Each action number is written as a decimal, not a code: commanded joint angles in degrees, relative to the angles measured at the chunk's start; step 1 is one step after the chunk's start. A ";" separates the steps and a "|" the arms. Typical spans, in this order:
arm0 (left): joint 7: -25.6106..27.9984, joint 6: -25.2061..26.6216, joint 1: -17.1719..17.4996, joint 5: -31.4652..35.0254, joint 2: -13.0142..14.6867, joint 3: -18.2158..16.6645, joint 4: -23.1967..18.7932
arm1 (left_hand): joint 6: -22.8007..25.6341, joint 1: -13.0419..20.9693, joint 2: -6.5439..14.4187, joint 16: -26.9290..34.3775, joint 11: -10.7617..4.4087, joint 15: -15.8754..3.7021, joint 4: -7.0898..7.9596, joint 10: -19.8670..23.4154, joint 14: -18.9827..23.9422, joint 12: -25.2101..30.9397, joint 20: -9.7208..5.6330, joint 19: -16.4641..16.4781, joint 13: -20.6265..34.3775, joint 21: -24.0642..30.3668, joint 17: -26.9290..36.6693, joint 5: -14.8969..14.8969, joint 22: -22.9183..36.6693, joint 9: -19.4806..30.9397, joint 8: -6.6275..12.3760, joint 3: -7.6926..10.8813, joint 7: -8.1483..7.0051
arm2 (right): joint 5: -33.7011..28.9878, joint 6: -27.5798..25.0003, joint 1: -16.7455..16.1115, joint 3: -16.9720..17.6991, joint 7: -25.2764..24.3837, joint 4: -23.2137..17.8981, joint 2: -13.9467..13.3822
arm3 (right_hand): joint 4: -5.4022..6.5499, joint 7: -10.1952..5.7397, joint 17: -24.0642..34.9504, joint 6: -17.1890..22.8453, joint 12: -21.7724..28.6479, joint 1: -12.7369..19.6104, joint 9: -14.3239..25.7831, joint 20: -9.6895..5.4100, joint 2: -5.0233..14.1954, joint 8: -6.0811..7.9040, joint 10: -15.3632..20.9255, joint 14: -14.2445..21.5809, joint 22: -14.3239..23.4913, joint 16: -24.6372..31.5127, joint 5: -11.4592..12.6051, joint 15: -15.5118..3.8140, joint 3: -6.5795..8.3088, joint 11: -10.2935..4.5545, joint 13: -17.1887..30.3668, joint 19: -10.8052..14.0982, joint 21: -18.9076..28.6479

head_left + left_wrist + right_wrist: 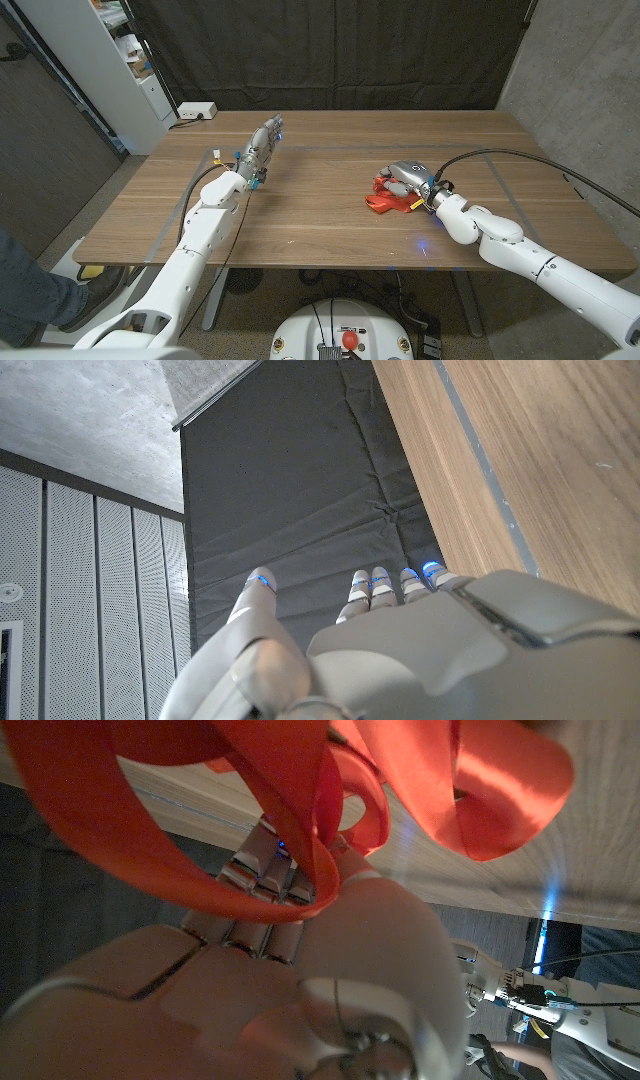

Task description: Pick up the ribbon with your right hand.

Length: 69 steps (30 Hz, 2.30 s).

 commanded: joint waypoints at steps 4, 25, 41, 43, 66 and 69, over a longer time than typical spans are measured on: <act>-0.28 -0.13 -0.59 0.16 -0.31 0.24 0.65 | 0.20 0.06 0.24 0.38 -0.18 0.20 -0.17 -0.15 -0.87 0.44 0.58 -4.06 0.31 0.32 0.23 -0.20 0.13 0.21 0.14 0.08 0.09 | 0.34 -0.64 -1.06 1.64 -1.31 -2.25 -0.92 | -0.16 0.13 0.58 0.59 0.27 1.18 0.26 0.02 0.23 0.18 1.45 1.18 0.09 0.45 -0.17 -6.71 -0.25 0.00 0.05 0.71 0.75; -1.01 -1.06 -2.00 -0.13 -0.97 0.32 2.66 | 0.24 0.03 0.27 0.41 -0.12 0.18 -0.18 -0.16 -0.83 0.48 0.52 -4.10 0.31 0.37 0.23 -0.20 0.13 0.21 0.13 0.09 0.19 | 0.58 -3.87 -2.97 5.29 -1.74 -7.10 -1.52 | 0.10 0.33 0.88 1.08 0.00 1.75 0.38 -0.04 0.59 0.09 1.78 1.78 0.13 -0.02 -0.35 -6.66 -0.86 0.20 0.07 0.75 1.10; -0.93 -1.15 -2.15 -0.06 -1.23 0.35 2.62 | 0.31 0.00 0.27 0.40 -0.04 0.21 -0.20 -0.17 -0.85 0.50 0.48 -4.12 0.31 0.41 0.23 -0.20 0.13 0.21 0.15 0.10 0.19 | 1.81 -4.60 -4.71 8.65 -1.88 -11.38 -2.63 | 0.13 0.31 1.44 1.32 -0.25 2.68 0.49 -0.09 1.15 -0.07 2.12 2.21 0.18 -0.27 -0.55 -6.74 -1.20 0.17 0.12 0.99 1.57; -0.92 -1.11 -2.11 -0.07 -1.25 0.36 2.57 | 0.29 -0.01 0.28 0.40 -0.15 0.21 -0.20 -0.16 -0.87 0.50 0.46 -4.13 0.31 0.41 0.23 -0.20 0.13 0.21 0.14 0.10 0.18 | 1.82 -4.83 -5.03 9.11 -1.72 -12.10 -2.85 | 0.26 0.31 1.45 1.27 -0.32 2.63 0.51 -0.13 1.16 -0.13 2.10 2.19 0.19 -0.42 -0.59 -6.64 -1.32 0.03 0.14 0.90 1.60; -2.54 -1.58 -2.88 -0.63 -1.31 0.49 3.84 | 0.30 -0.04 0.30 0.41 -0.06 0.23 -0.21 -0.11 -0.85 0.55 0.15 -4.16 0.31 0.44 0.23 -0.20 0.12 0.21 0.13 0.11 0.28 | 0.71 -7.65 -9.27 14.61 -1.87 -19.74 -3.84 | 0.54 0.39 1.99 1.25 -0.83 3.17 0.75 -0.10 1.41 -0.46 2.16 2.39 0.19 -1.25 -0.63 -6.56 -2.03 0.08 0.25 0.56 2.05; -2.73 -1.76 -2.91 -0.73 -1.31 0.42 3.97 | 0.31 -0.05 0.30 0.40 -0.07 0.23 -0.21 -0.10 -0.87 0.55 0.16 -4.16 0.31 0.45 0.23 -0.20 0.12 0.21 0.13 0.11 0.28 | 0.28 -7.84 -9.34 14.98 -1.65 -20.39 -3.84 | 0.61 0.40 2.04 1.27 -0.87 3.18 0.79 -0.12 1.43 -0.48 2.19 2.46 0.19 -1.34 -0.64 -6.56 -2.12 0.22 0.26 0.61 2.13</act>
